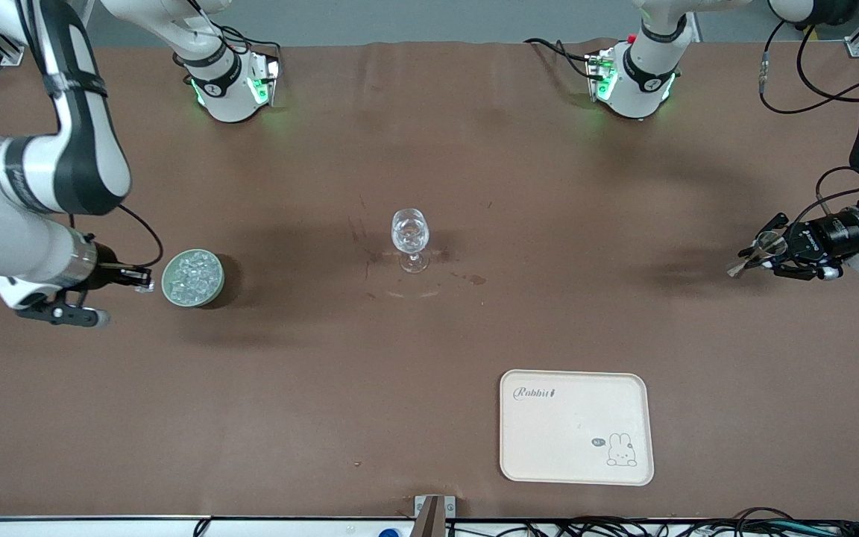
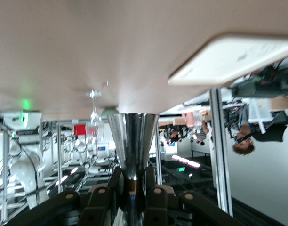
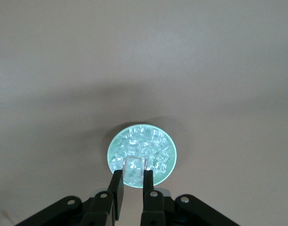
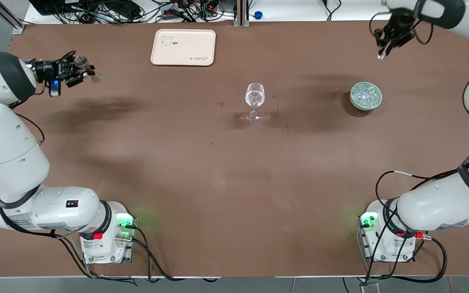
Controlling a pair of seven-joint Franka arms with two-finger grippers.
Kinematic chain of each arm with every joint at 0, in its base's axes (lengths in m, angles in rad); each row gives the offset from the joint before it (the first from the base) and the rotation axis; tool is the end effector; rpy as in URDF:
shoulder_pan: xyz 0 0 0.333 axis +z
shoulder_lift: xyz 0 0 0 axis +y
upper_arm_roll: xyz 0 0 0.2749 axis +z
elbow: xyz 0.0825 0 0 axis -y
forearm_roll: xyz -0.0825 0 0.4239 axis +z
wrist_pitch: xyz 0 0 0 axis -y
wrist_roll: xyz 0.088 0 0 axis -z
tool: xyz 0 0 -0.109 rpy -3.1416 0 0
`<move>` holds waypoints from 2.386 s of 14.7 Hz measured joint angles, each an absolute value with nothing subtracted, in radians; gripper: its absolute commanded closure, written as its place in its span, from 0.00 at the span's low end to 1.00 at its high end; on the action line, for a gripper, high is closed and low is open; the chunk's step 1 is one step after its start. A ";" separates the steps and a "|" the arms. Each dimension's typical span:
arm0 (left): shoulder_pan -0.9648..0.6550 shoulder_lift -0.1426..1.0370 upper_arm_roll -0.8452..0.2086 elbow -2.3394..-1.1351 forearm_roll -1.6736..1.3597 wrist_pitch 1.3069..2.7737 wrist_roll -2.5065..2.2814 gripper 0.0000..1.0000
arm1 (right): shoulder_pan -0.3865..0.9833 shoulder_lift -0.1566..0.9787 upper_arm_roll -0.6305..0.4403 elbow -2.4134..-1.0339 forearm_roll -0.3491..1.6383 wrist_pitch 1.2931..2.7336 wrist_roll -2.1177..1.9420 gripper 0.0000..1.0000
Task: Pour wine and add ice with both arms
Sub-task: 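Carry the jigger to the wine glass with the left gripper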
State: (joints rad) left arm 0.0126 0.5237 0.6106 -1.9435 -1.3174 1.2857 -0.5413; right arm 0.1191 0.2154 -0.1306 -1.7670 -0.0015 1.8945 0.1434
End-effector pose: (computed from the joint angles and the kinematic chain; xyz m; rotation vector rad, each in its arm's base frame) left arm 0.5204 0.2168 0.2013 1.2824 1.4071 -0.9273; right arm 0.6389 -0.0044 0.3747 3.0949 -0.2366 -0.1304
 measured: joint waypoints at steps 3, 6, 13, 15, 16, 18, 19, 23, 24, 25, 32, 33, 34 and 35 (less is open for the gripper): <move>0.006 0.449 0.518 -1.944 -1.276 1.321 -0.603 1.00 | 0.117 0.142 -0.132 -1.739 -0.001 1.873 0.143 0.94; 0.005 0.369 0.392 -1.958 -1.261 1.380 -0.670 1.00 | 0.111 0.096 -0.135 -1.697 -0.002 1.815 0.143 0.94; 0.004 0.238 0.112 -2.063 -1.255 1.590 -0.758 1.00 | 0.101 -0.034 -0.137 -1.620 -0.003 1.684 0.142 0.94; 0.003 0.198 -0.004 -2.117 -1.255 1.733 -0.796 1.00 | 0.088 -0.057 -0.133 -1.579 -0.003 1.613 0.142 0.94; 0.002 0.184 -0.063 -2.131 -1.255 1.796 -0.843 1.00 | 0.065 -0.060 -0.121 -1.558 -0.003 1.585 0.140 0.94; -0.002 0.169 -0.190 -2.136 -1.255 1.926 -0.951 0.99 | -0.004 -0.059 -0.065 -1.543 -0.002 1.566 0.136 0.95; -0.001 0.167 -0.237 -2.136 -1.255 1.974 -0.981 0.99 | -0.035 -0.057 -0.034 -1.543 -0.002 1.566 0.135 0.95; -0.011 0.174 -0.380 -2.123 -1.254 2.083 -1.016 0.99 | -0.063 -0.051 0.016 -1.542 -0.002 1.566 0.135 0.95; -0.017 0.183 -0.398 -2.109 -1.239 2.088 -1.016 0.99 | -0.063 -0.051 0.019 -1.542 -0.002 1.566 0.135 0.95; -0.024 0.196 -0.413 -2.092 -1.209 2.090 -1.016 0.99 | -0.063 -0.051 0.020 -1.542 -0.002 1.566 0.135 0.95; -0.046 0.343 -0.532 -1.971 -0.999 2.187 -1.032 0.99 | -0.063 -0.051 0.020 -1.541 -0.002 1.566 0.135 0.95; -0.055 0.366 -0.536 -1.953 -0.964 2.204 -1.055 0.99 | -0.063 -0.050 0.020 -1.541 -0.002 1.566 0.135 0.94; -0.063 0.389 -0.539 -1.932 -0.928 2.219 -1.082 0.99 | -0.063 -0.050 0.020 -1.541 -0.002 1.566 0.135 0.95; -0.067 0.410 -0.545 -1.912 -0.895 2.231 -1.109 0.99 | -0.063 -0.050 0.020 -1.541 -0.002 1.566 0.135 0.94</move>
